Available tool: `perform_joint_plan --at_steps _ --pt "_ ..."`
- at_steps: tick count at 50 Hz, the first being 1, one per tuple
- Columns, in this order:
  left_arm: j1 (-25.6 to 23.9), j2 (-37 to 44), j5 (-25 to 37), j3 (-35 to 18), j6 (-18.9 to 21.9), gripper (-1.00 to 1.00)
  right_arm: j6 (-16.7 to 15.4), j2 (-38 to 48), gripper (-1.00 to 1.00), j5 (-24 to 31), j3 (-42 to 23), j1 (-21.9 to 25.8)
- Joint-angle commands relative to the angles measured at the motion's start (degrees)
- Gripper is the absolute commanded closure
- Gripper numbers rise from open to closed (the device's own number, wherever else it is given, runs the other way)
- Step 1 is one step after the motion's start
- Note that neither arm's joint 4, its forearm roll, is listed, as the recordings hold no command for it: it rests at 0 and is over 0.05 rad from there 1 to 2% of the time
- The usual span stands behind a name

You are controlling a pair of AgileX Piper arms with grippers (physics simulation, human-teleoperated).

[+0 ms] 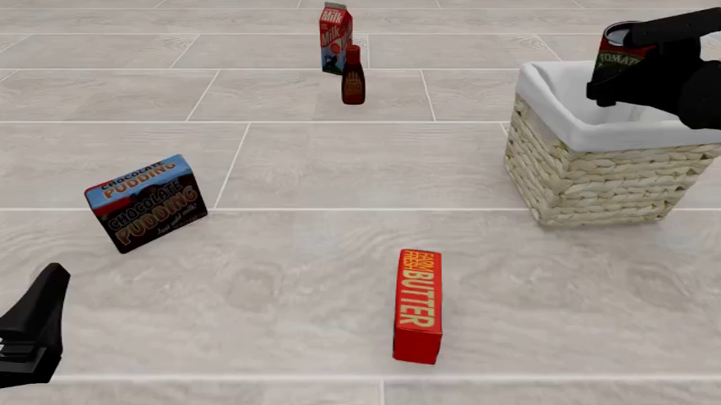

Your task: Pick the tomato sauce and place it in the basket.

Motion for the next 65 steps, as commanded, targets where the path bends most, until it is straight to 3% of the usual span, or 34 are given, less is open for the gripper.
perform_joint_plan --at_steps 1,33,34,40,65 --pt "0.00 0.00 0.00 0.00 0.00 -1.00 1.00 0.57 1.00 -0.22 -0.23 -0.11" --pt "0.00 0.00 0.00 0.00 0.00 -1.00 1.98 1.49 1.00 -0.32 -0.37 -0.79" --pt "0.00 0.00 0.00 0.00 0.00 -1.00 1.91 1.44 -1.00 -0.46 -0.25 -0.99" --pt "0.00 0.00 0.00 0.00 0.00 -1.00 3.54 1.26 -1.00 0.04 -0.56 -1.72" --pt "0.00 0.00 0.00 0.00 0.00 -1.00 3.92 -0.33 -1.00 0.73 -0.71 -1.38"
